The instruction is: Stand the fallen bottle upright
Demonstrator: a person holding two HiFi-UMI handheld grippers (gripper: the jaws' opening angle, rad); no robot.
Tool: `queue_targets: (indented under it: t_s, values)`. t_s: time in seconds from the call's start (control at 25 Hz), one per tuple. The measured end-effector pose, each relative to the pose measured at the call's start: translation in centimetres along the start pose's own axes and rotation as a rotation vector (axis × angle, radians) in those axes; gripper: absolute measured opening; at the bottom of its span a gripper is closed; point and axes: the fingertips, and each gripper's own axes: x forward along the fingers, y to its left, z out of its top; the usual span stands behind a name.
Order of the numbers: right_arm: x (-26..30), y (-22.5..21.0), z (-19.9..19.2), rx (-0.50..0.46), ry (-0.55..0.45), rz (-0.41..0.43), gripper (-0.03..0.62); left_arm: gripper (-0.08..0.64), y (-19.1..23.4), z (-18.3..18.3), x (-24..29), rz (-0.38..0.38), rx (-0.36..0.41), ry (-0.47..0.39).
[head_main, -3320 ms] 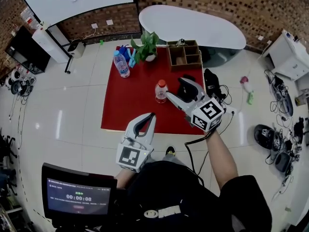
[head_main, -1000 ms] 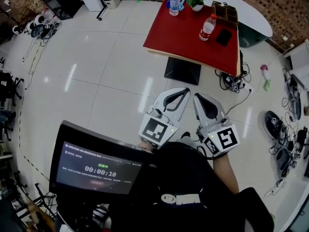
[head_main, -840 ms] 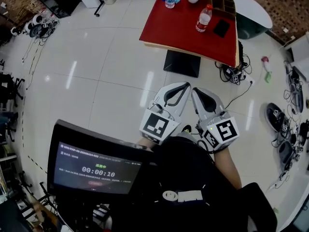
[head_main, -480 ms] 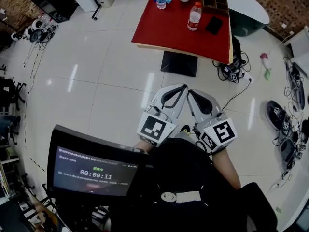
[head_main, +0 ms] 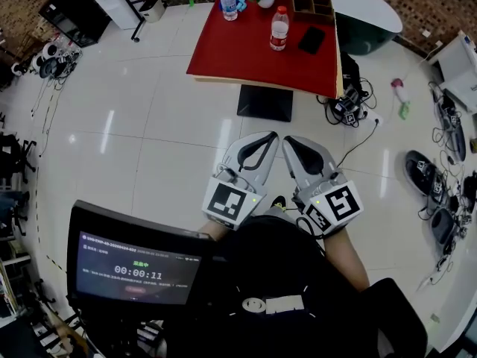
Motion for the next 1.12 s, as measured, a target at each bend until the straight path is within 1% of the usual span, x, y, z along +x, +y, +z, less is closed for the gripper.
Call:
queue_targets:
  t_s: [0.16,0.36,0.6,1.12]
  values:
    - [-0.7,-0.8,0.5,-0.001,-0.009,-0.026,0.003,0.0,-0.6,0.2,0.4,-0.012,0.005,-0.004]
    - [-1.0,-1.1,-0.1,0.004,0.008,-0.04,0.003,0.0,-1.1,0.2,0.7,-0.024,0.006,-0.006]
    - [-0.5,-0.3,-0.4,-0.017,0.023,-0.028,0.003,0.0,-0.8,0.2,0.4,-0.021,0.001,-0.012]
    - [0.7,0.3,-0.1,-0.033,0.02,-0.004,0.003,0.0,0.3,0.5,0.1,-0.005,0.001,-0.023]
